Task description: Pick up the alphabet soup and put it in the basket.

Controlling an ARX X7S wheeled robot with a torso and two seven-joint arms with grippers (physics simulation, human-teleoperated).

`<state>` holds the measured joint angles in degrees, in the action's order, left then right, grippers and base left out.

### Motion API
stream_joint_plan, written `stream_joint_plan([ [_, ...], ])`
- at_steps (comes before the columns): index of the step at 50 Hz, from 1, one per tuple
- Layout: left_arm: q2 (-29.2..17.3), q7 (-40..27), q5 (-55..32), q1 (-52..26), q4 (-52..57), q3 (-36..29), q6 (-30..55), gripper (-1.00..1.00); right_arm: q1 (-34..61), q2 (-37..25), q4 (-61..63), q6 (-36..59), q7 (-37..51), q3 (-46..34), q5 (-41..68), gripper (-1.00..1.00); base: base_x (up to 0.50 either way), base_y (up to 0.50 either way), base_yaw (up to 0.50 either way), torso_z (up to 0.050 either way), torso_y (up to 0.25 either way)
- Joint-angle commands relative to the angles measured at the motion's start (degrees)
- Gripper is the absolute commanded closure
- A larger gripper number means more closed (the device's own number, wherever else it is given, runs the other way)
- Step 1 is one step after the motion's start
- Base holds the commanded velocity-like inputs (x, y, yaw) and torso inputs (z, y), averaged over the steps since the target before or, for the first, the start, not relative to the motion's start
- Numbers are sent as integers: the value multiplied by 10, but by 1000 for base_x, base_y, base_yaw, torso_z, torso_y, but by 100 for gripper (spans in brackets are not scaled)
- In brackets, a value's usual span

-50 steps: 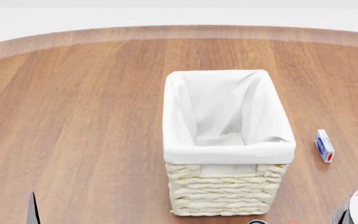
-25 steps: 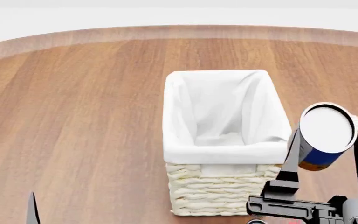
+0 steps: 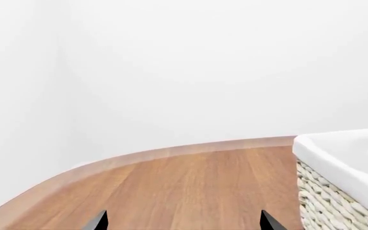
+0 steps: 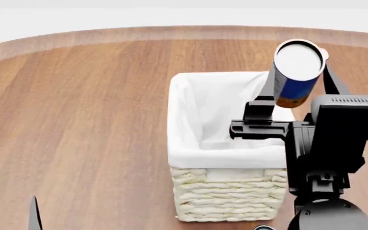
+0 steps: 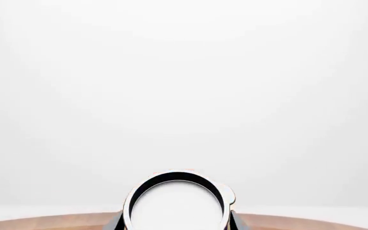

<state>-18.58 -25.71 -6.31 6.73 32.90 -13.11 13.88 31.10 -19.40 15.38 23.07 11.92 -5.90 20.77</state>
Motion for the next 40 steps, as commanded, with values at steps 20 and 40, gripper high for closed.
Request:
stream_joint_plan([
  [20,-5,-4,-6,-4,-2,-3,5,-100,285,74,-414,-78,-102,-105,-81,100,0,0,0,0,1],
  [40,-7,-7,-12,-5,-10,-2,3,-100,480,155,-903,-224,-169,-94,-128,100,0,0,0,0,1],
])
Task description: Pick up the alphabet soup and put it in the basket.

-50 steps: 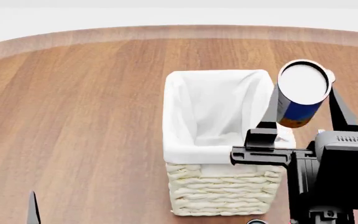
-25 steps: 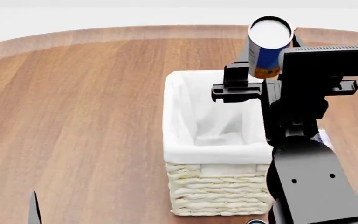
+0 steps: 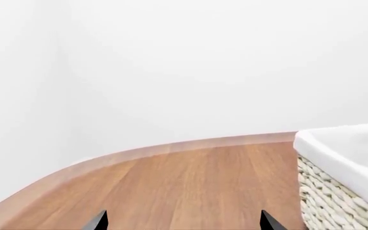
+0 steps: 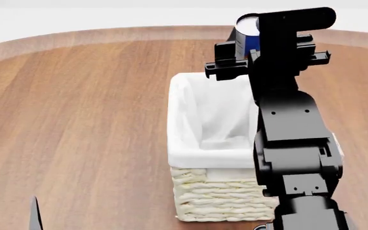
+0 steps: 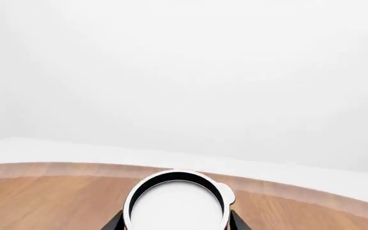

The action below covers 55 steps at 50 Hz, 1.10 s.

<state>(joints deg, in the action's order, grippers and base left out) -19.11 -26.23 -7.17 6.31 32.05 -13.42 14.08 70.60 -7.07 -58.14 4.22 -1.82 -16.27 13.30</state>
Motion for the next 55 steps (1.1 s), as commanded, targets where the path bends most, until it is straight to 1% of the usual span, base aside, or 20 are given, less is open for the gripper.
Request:
stream_joint_plan([
  [1,-2,-2,-3,-1,-2,1,1,-100,87,33,-168,-27,-33,14,-58,100,0,0,0,0,0],
  [3,-2,-3,-3,-2,-3,1,2,-100,94,35,-168,1,-54,37,-53,100,0,0,0,0,0],
  [5,-1,-2,-3,-3,-6,-1,0,-100,97,37,-168,8,-42,40,-73,100,0,0,0,0,0],
  [7,-2,-2,-5,-3,-5,0,1,-100,99,39,-168,25,-50,48,-83,100,0,0,0,0,0],
  [17,-3,-4,-7,-3,-10,1,-3,-100,100,48,-168,84,-108,58,-117,100,0,0,0,2,1],
  [26,-3,-4,-8,-5,-15,-1,-4,-100,94,48,-168,121,-105,104,-114,100,0,0,0,0,1],
  [39,-5,-5,-11,-4,-21,-3,-9,-100,72,45,-169,142,-89,153,-123,100,0,0,0,0,1],
  [55,-6,-7,-13,-6,-23,-4,-11,-100,46,39,-169,155,-86,152,-134,100,0,0,0,0,1],
])
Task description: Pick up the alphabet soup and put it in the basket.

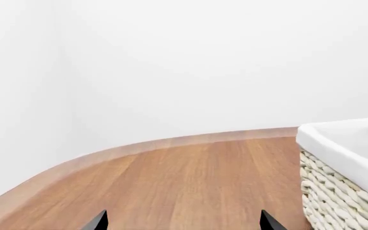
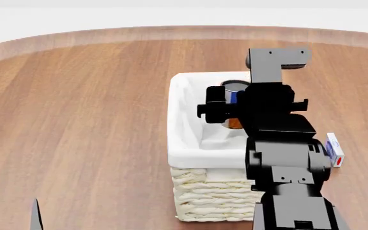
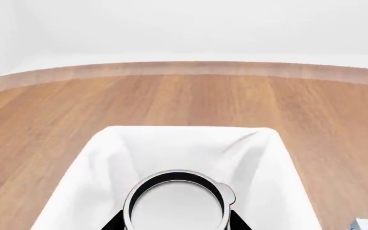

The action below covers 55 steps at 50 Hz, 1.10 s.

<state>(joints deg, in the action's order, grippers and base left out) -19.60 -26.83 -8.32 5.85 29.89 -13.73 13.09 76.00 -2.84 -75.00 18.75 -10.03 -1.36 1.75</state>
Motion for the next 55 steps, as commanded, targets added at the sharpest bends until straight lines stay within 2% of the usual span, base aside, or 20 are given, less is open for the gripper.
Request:
stream_joint_plan([
  [1,-1,-1,-2,-2,-2,-1,-1,-100,-9,-3,0,10,-5,2,-18,100,0,0,0,0,0],
  [27,-3,-3,-7,-6,-9,-4,-5,-100,-36,-1,0,12,-7,-8,-15,100,0,0,0,0,1],
  [28,-3,-3,-6,-6,-9,-5,-5,-100,-35,-1,0,13,-8,-8,-15,-100,0,0,0,0,0],
  [40,-5,-5,-8,-6,-11,-5,-6,-100,-34,-1,0,1,-9,-5,-16,-100,0,0,0,0,0],
  [42,-5,-5,-8,-6,-11,-6,-6,-100,-32,-4,0,-75,10,13,-7,-100,0,0,0,0,0],
  [48,-5,-5,-8,-7,-13,-8,-6,-100,-27,-6,0,-212,23,58,1,-100,0,0,0,0,0],
  [55,-6,-6,-8,-7,-12,-9,-6,-100,-21,-4,0,-235,7,80,-8,-100,0,0,0,0,0],
])
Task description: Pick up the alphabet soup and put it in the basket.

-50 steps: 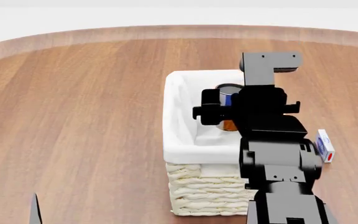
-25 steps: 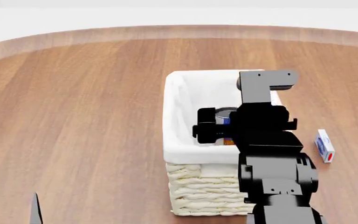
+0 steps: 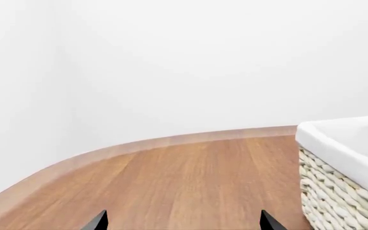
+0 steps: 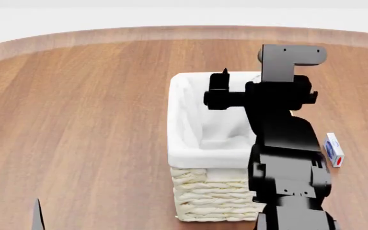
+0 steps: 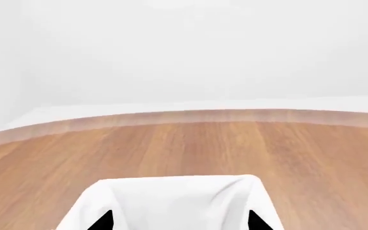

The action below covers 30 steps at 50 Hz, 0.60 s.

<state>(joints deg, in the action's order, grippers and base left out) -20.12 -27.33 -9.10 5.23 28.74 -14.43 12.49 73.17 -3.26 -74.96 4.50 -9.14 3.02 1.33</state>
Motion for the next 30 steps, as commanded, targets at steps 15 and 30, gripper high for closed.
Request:
stream_joint_plan([
  [15,-3,-4,-3,-1,-1,-2,0,-100,33,8,0,-122,-13,27,-8,-100,0,0,0,0,0],
  [30,-5,-6,-3,-4,2,-6,4,-100,-203,1,659,181,-8,17,15,-100,0,0,0,0,0],
])
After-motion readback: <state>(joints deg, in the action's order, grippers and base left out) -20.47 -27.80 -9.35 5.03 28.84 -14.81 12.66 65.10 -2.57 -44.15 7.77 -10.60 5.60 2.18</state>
